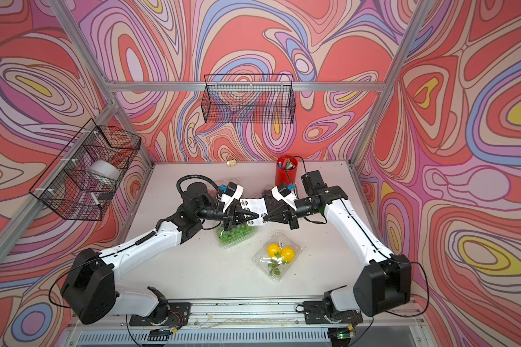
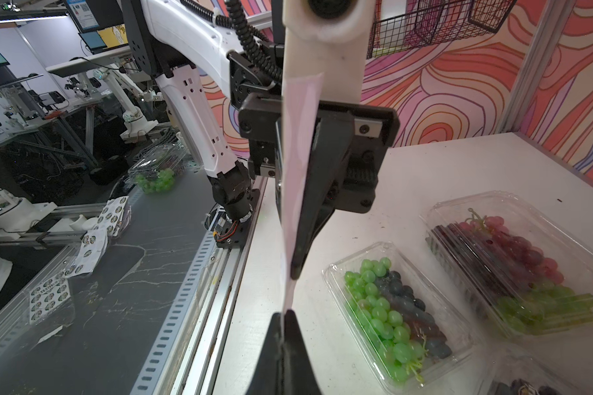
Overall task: Label fruit boxes
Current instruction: Adjust the label sticker.
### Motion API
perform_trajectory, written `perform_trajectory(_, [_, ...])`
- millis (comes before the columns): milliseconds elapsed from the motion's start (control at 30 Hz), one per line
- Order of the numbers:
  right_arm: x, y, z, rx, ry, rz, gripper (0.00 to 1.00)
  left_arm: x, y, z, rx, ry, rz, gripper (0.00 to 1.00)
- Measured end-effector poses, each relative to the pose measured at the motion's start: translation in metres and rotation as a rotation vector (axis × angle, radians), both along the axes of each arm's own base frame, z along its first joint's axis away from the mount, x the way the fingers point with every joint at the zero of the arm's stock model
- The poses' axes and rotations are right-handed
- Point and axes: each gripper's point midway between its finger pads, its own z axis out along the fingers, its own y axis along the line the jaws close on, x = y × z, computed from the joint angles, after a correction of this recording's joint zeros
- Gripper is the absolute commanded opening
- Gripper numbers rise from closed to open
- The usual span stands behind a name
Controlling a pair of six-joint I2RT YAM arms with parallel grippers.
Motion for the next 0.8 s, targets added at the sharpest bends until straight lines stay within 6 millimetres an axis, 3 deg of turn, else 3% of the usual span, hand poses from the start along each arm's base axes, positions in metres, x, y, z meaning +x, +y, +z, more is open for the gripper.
perform_trajectory(800, [0.0037,0.0077,0.0017,-0.028,-0.025,-0.004,0.00,0.0098,-0.0075,0.0001,0.028,-0.041,0.039,0.00])
